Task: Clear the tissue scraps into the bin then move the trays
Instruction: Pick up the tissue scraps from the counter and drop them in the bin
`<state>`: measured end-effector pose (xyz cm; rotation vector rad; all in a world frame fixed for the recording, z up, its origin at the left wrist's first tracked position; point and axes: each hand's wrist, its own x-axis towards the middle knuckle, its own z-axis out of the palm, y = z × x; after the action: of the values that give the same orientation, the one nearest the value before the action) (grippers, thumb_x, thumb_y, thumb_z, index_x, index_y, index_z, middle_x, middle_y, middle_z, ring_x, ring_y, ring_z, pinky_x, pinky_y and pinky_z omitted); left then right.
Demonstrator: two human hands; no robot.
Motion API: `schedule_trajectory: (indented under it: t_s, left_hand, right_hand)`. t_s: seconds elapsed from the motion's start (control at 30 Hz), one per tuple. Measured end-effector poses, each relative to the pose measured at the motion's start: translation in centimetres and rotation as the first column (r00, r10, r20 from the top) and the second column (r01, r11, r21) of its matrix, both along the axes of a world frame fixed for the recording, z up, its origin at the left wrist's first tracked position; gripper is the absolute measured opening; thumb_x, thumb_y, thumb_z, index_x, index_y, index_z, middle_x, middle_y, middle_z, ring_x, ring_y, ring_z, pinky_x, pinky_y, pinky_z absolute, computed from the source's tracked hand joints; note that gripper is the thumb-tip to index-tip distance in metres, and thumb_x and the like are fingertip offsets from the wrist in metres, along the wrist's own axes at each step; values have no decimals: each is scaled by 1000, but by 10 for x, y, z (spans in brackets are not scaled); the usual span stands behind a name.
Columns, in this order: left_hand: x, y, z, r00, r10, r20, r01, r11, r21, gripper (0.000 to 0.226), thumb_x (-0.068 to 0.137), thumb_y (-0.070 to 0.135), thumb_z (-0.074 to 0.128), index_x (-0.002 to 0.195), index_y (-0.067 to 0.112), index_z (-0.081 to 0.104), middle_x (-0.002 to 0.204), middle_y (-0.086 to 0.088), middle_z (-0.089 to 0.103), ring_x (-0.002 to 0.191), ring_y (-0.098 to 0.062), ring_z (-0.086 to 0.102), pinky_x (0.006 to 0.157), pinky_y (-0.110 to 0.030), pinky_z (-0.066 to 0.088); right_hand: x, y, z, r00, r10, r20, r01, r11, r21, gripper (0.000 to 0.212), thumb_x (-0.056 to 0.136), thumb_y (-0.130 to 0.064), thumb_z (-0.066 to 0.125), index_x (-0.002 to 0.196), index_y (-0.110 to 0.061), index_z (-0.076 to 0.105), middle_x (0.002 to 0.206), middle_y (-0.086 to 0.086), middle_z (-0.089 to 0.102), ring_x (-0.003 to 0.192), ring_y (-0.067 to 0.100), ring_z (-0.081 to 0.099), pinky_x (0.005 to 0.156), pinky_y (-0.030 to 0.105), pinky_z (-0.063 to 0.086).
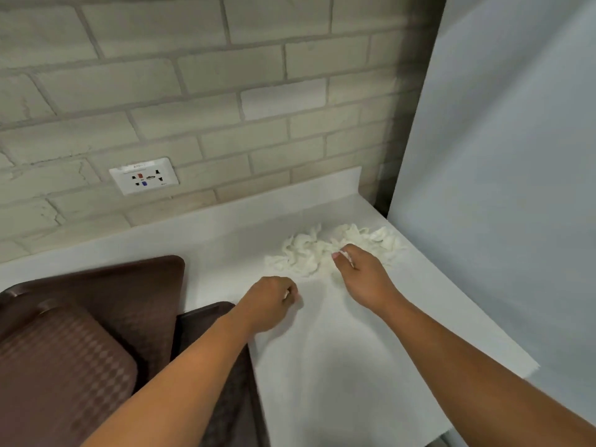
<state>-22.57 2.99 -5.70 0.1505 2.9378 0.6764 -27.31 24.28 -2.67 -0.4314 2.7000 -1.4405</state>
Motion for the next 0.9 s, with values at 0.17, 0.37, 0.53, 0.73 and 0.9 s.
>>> schedule_trajectory:
  t_s: [0.17,0.37,0.53,0.73,0.9]
  left_hand:
    - [28,94,17,998,-41,55,22,950,311,16,102,28,43,91,24,54,90,10,60,78,-8,53,72,-21,42]
    - [82,219,4,995,-86,56,58,921,385,24,104,24,36,87,17,52,76,8,55,67,-7,50,64,-21,37]
    - [128,293,-25,993,-95,77,62,933,355,32,101,22,38,72,11,48,67,1,55,61,-13,47,58,-27,37]
    - [167,342,-73,983,-96,159,38,941,336,36,98,19,44,63,12,39,57,-2,44,52,-13,40,53,-30,33]
    - [176,352,-146,966,-122,228,44,946,321,41,98,16,45,59,17,34,53,4,38,49,-9,35,48,-23,25]
  right_hand:
    - [51,92,3,991,-131,29,132,989,-58,53,99,-51,41,74,-5,38,63,2,39,57,15,38,58,27,33]
    - [137,221,-19,959,-283,32,283,959,-3,50,100,-39,46,60,-16,28,54,-5,29,50,8,30,52,26,26]
    - [197,297,-53,950,-298,98,293,954,64,34,100,-26,50,67,-18,46,60,-10,47,54,4,44,55,20,34]
    - [244,340,-110,889,-384,248,367,923,114,13,98,-20,51,95,-18,64,81,-8,62,70,5,55,66,22,40]
    - [264,349,-186,828,-459,322,383,882,273,43,100,-34,48,66,-8,54,62,5,54,62,20,52,62,33,38]
